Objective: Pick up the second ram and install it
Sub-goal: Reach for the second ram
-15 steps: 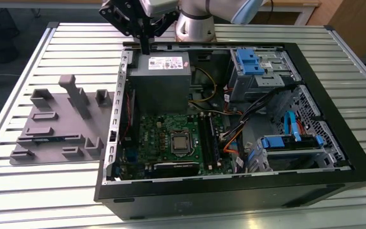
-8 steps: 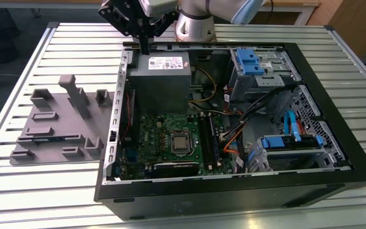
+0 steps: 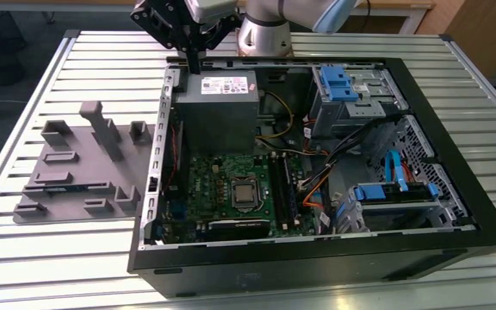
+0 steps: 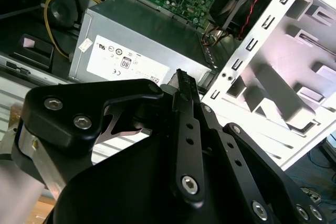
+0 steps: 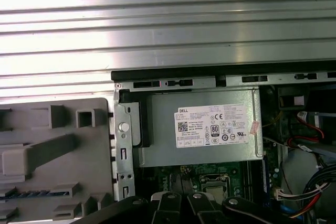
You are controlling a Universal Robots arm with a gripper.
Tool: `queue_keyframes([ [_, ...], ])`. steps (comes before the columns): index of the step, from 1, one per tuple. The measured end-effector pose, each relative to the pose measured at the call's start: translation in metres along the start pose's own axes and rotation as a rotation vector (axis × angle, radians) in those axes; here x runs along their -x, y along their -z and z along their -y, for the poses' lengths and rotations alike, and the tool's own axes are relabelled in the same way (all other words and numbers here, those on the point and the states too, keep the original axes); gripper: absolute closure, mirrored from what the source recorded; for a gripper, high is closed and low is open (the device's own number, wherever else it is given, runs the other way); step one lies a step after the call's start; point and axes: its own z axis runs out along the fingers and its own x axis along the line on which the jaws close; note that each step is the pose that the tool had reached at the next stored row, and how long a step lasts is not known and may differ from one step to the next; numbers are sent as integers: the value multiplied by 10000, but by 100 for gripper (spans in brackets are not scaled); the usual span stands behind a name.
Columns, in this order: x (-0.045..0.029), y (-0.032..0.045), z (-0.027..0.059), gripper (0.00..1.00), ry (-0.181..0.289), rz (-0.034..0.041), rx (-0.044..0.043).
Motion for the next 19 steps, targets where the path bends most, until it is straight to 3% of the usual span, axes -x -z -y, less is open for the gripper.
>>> queue_keyframes([
  [19,-58,1,4,89,0,0,0],
])
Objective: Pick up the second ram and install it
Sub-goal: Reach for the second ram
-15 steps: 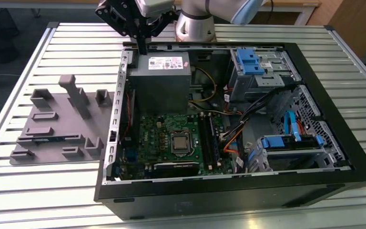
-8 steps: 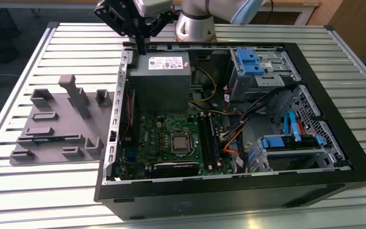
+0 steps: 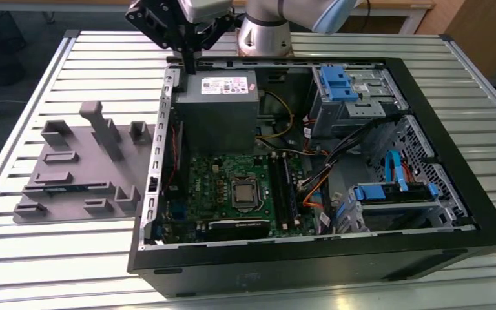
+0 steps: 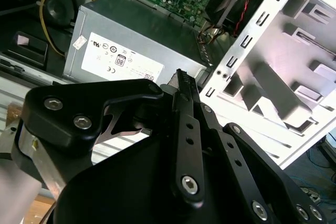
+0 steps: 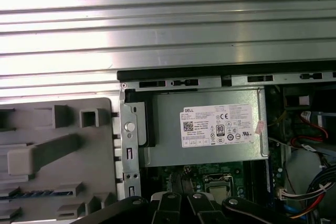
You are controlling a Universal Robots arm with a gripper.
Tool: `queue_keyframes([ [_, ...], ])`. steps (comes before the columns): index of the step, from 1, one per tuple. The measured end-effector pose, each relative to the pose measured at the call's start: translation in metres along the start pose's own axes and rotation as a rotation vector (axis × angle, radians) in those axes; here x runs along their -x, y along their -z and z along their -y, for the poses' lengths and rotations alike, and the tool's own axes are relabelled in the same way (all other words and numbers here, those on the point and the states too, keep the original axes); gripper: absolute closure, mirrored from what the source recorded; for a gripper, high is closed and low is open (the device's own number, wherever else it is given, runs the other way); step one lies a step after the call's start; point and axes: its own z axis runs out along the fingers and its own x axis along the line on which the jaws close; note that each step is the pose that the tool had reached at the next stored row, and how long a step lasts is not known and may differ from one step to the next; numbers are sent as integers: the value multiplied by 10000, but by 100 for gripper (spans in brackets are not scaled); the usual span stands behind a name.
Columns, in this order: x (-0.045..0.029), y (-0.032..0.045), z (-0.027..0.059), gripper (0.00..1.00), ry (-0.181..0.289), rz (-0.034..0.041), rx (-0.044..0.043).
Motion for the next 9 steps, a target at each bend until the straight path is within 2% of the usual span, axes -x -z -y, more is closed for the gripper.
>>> queue_keyframes([
  [9,-22,0,2,89,0,-1,0],
])
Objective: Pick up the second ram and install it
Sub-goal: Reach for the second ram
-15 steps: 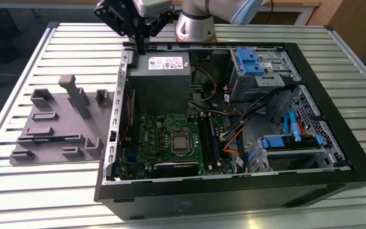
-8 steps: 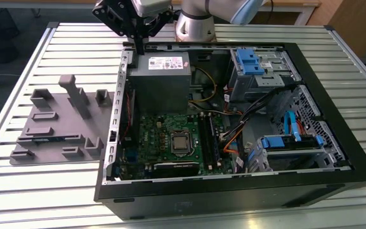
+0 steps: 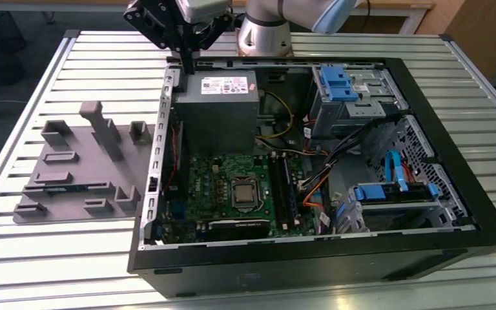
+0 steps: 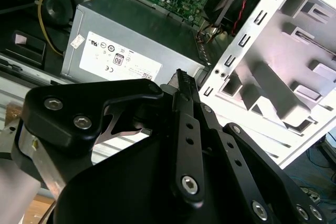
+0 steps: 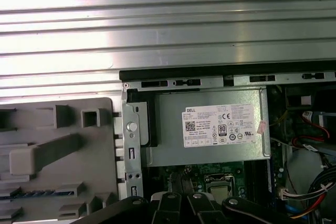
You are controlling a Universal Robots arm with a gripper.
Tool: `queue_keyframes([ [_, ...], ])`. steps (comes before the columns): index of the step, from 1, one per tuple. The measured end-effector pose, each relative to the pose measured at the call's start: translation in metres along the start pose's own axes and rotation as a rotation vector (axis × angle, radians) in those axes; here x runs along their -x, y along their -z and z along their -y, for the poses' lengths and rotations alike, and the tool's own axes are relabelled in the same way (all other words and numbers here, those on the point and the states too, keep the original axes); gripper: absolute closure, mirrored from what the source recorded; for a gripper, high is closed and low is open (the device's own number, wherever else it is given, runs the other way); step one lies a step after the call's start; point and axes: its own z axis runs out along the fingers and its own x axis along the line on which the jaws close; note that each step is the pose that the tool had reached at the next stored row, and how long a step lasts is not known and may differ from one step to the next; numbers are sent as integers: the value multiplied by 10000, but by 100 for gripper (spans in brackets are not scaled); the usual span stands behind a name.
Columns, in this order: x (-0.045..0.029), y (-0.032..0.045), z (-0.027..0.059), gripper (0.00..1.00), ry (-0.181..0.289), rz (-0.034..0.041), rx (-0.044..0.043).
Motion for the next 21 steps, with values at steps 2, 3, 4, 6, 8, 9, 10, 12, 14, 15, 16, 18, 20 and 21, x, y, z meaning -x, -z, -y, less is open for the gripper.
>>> queue_keyframes([
  [2,-5,0,0,89,0,0,0],
  [3,-7,0,0,89,0,0,1],
  [4,-9,0,1,89,0,0,0],
  [6,-14,0,1,89,0,0,0],
  [8,-18,-1,1,89,0,0,0],
  [9,-20,0,1,89,0,0,0],
  [10,-22,0,2,89,0,0,0],
  [12,-26,-1,2,89,0,0,0],
  [14,-30,-1,2,89,0,0,0],
  [15,-32,-1,2,89,0,0,0],
  [16,-34,-1,3,89,0,1,0],
  [18,-38,-1,3,89,0,1,1],
  [20,-42,-1,3,89,0,0,0],
  [21,-44,-1,3,89,0,0,0],
])
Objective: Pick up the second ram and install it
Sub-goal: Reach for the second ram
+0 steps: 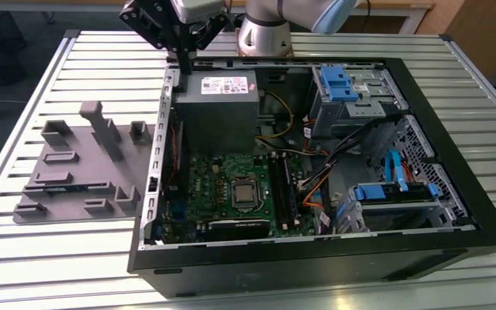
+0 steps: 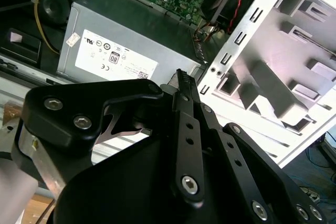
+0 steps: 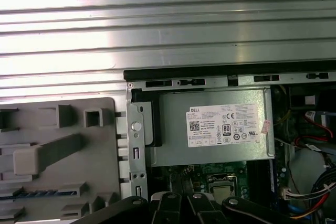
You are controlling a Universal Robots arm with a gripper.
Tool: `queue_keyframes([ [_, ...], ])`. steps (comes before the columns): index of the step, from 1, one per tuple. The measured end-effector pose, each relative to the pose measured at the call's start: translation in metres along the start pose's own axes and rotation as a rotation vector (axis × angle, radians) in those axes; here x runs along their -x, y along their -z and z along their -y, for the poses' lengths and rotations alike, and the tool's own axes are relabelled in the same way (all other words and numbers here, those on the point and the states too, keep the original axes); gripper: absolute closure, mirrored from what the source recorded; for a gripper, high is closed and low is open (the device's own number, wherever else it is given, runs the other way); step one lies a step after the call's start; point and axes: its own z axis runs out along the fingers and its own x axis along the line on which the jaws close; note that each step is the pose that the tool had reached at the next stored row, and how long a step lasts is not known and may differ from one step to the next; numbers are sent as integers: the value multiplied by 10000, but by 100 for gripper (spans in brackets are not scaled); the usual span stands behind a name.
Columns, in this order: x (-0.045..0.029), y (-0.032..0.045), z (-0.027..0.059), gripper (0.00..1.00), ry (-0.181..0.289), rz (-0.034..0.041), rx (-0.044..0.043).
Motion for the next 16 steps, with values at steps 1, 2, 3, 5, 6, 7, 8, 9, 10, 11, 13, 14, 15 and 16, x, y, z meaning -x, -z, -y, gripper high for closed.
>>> queue_keyframes([
  [1,-2,0,0,89,0,0,0],
  [2,-4,0,0,89,0,0,0],
  [3,-6,0,1,89,0,0,0],
  [5,-10,0,1,89,0,0,0],
  [6,-12,-1,1,89,0,1,0],
  [7,-14,0,1,89,0,0,0],
  [8,-16,0,1,89,0,0,0],
  [9,-18,0,1,89,0,0,0],
  [10,-20,0,2,89,0,0,-1],
  [11,-22,-1,2,89,0,0,0],
  [13,-26,-1,2,89,0,0,0],
  [14,-29,-1,2,89,0,0,0],
  [15,-31,-1,2,89,0,0,0],
  [16,-33,-1,3,89,0,0,0],
])
